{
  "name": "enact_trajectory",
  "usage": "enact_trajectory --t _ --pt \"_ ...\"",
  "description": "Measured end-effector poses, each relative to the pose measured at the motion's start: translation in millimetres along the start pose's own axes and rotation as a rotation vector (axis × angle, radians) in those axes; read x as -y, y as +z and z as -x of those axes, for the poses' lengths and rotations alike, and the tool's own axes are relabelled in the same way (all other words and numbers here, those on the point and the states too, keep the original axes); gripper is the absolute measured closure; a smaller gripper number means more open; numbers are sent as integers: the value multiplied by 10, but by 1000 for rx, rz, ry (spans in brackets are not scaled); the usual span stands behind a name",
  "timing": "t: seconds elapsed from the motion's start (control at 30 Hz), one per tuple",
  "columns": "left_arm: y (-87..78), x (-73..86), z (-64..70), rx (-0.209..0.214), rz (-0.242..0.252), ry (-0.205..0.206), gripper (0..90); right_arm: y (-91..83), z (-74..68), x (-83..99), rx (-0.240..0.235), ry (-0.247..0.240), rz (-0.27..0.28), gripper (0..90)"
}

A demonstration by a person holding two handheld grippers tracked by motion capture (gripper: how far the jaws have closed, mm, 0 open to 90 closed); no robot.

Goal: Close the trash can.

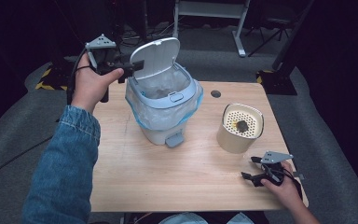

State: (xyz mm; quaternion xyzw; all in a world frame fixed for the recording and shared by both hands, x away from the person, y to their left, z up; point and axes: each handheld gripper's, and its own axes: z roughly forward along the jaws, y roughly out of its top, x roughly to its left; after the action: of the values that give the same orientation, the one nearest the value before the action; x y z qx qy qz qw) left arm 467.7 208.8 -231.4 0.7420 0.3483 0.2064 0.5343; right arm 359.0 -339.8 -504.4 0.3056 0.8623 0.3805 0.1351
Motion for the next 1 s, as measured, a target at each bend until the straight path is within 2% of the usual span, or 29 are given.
enact_trajectory --t 0.1,0.23,0.4,0.53,0.7,0.8,0.87,1.0 --pt "0 57 130 71 -13 -18 468 0 0 0 0 -1 0 161" --pt "43 128 251 132 -34 -7 486 0 0 0 0 0 0 162" --pt "128 180 342 175 -90 -18 533 0 0 0 0 0 0 162" --pt "217 232 369 206 -124 -40 615 0 0 0 0 0 0 161" --pt "334 285 404 193 -151 -36 684 0 0 0 0 0 0 161" --pt "403 293 426 158 -175 -10 737 0 1 0 0 0 0 161" --pt "451 298 437 139 -169 12 770 0 0 0 0 0 0 161" --pt "521 286 469 154 -167 5 804 0 0 0 0 0 0 161"
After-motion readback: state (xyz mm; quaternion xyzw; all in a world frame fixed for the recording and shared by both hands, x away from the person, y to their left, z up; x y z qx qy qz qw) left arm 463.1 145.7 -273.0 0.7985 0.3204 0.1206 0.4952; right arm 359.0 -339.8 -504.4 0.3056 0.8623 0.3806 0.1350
